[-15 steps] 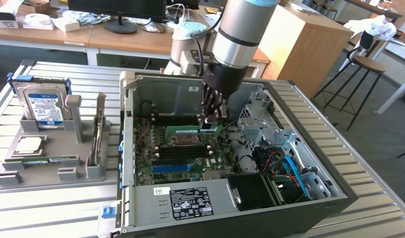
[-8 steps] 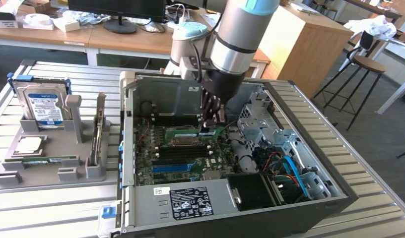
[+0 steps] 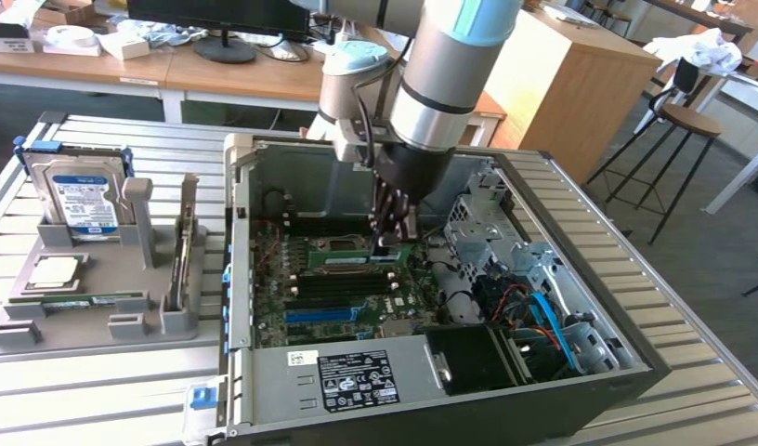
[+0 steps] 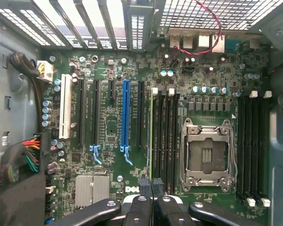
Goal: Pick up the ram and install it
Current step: 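Insert the ram into the slot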
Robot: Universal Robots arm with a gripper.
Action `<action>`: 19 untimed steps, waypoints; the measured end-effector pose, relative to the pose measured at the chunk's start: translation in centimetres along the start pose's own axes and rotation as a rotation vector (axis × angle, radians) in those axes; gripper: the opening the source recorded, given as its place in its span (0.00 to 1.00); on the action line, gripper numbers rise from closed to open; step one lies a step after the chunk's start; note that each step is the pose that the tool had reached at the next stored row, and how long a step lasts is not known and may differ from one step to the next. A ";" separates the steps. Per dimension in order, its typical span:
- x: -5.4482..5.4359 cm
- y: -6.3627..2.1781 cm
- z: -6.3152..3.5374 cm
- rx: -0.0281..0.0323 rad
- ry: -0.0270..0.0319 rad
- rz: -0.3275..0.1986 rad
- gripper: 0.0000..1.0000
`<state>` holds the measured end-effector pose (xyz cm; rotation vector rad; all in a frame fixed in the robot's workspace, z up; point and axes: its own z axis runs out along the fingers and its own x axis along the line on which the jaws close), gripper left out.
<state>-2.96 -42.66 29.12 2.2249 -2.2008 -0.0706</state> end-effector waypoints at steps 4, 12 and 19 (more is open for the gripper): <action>0.0 -0.01 0.37 -0.0001 0.0002 0.000 0.11; -0.3 0.00 0.47 0.0001 0.0000 0.000 0.11; -0.7 0.06 0.67 0.0002 -0.0001 0.000 0.11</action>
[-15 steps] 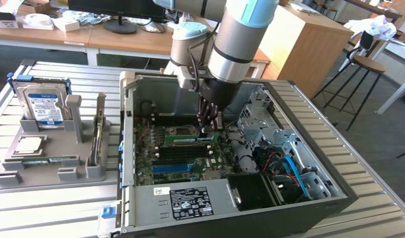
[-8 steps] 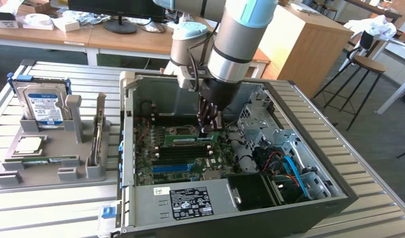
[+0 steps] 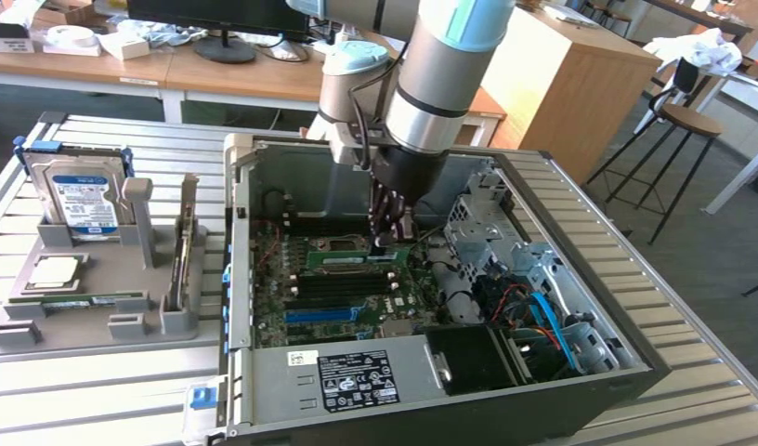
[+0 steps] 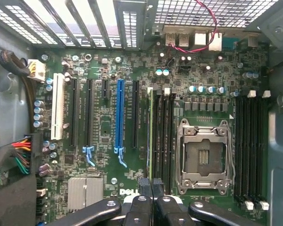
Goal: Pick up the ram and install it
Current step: 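Insert the ram into the slot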
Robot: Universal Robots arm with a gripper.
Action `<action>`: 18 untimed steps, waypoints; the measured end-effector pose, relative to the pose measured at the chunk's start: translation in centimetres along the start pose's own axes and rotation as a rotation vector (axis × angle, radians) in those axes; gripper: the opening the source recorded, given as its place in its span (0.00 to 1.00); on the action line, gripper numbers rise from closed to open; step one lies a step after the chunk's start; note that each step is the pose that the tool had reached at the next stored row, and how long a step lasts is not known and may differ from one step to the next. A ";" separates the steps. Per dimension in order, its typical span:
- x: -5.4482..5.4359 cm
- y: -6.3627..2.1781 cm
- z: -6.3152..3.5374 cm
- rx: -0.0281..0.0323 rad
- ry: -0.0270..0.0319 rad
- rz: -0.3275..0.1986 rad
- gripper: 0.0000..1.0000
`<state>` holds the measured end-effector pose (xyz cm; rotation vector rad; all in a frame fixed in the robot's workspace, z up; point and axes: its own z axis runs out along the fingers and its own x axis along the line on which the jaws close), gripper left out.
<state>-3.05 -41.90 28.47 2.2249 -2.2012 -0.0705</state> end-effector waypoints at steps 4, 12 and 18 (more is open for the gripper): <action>0.0 0.00 0.09 0.0000 -0.0001 0.002 0.11; 0.0 -0.02 0.63 0.0003 -0.0004 0.015 0.11; 0.0 -0.02 1.30 0.0007 -0.0010 0.027 0.11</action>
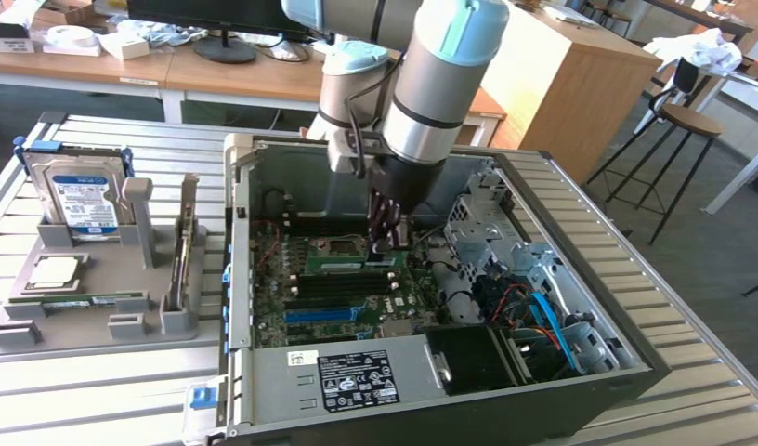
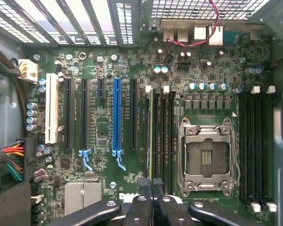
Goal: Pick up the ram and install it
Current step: 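Insert the ram into the slot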
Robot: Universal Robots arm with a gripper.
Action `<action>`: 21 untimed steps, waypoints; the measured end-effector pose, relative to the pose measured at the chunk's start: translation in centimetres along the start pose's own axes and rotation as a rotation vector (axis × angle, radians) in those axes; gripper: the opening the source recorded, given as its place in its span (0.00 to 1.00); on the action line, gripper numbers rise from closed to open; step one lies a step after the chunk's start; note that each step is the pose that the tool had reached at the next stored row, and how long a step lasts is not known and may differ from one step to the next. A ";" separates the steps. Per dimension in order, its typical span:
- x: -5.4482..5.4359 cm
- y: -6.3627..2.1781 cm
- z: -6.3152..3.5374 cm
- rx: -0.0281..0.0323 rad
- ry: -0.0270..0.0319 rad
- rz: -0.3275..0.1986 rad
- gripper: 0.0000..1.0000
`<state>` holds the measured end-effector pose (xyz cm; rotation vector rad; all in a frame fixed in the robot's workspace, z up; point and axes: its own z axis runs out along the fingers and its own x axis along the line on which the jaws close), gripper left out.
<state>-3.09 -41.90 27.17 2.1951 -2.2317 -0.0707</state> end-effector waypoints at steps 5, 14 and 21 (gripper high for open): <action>0.0 0.01 0.49 0.0002 -0.0004 0.009 0.11; 0.0 0.05 0.89 0.0003 -0.0004 0.014 0.11; 0.0 0.06 0.96 -0.0007 0.0011 -0.026 0.11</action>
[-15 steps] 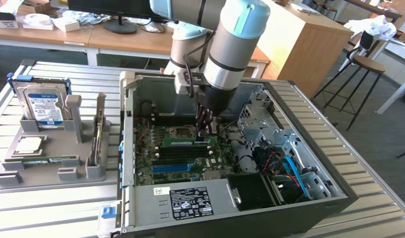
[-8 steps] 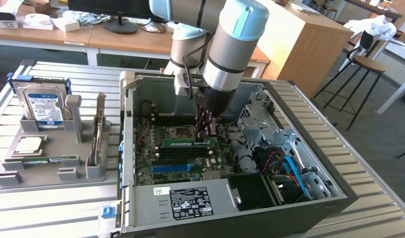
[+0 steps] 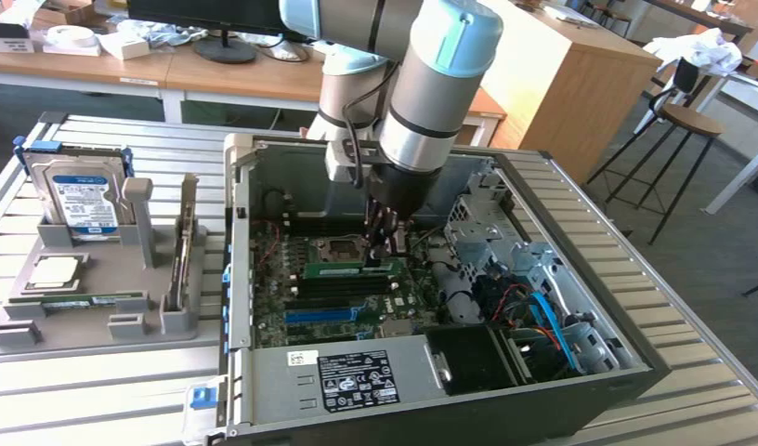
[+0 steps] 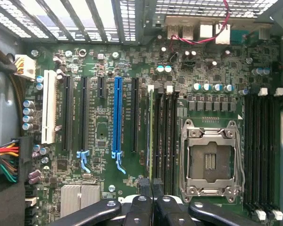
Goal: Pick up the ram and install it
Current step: 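Insert the ram into the slot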
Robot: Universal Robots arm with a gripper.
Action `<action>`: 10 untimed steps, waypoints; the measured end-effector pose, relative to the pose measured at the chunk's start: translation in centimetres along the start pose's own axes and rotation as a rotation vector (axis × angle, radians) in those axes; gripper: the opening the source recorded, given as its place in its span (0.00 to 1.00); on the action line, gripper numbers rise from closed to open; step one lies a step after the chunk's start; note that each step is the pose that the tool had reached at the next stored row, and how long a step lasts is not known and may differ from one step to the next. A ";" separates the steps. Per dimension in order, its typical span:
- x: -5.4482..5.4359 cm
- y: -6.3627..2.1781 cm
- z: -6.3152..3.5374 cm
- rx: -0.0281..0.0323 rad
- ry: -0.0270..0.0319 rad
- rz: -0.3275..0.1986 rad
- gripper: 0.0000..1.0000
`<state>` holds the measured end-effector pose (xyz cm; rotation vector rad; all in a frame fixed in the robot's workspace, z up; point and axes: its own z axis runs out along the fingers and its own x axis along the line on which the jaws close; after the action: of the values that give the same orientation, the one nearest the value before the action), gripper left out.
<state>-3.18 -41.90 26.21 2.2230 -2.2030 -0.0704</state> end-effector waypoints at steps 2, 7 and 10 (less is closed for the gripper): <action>0.0 -0.01 0.02 0.0000 0.0000 0.000 0.11; -0.2 -0.01 0.09 0.0001 -0.0001 0.000 0.11; -0.3 0.00 0.12 0.0001 -0.0001 0.001 0.11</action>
<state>-3.19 -41.64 26.09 2.2223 -2.2038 -0.0705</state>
